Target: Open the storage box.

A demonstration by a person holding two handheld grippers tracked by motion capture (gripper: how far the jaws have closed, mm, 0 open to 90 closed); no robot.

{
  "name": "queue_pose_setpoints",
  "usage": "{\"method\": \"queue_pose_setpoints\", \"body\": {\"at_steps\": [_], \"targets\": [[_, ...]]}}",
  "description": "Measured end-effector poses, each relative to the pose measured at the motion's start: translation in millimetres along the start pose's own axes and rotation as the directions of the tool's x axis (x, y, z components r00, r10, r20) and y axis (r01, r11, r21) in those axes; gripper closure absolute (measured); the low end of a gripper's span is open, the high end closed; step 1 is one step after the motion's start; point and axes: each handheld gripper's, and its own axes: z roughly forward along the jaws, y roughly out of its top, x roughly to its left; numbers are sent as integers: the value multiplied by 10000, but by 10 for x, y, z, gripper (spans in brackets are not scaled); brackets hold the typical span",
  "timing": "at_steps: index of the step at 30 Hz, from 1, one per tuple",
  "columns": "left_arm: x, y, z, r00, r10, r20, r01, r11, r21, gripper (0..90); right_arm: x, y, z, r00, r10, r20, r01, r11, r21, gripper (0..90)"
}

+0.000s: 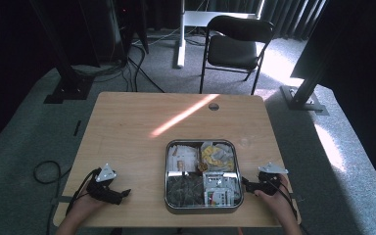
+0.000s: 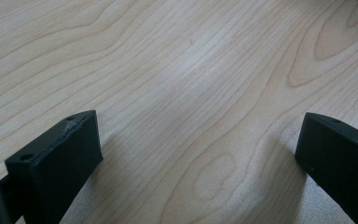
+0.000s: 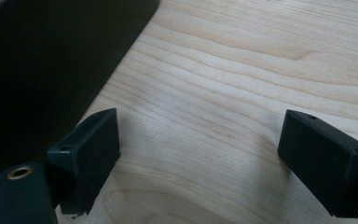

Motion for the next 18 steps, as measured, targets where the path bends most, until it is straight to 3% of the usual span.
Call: {"method": "queue_pose_setpoints", "body": {"at_steps": [18], "targets": [[-16, 44, 7, 10000, -29, -25, 30, 9996, 266, 8, 0, 1, 3, 10000, -35, -36, 35, 10000, 8, 112]]}}
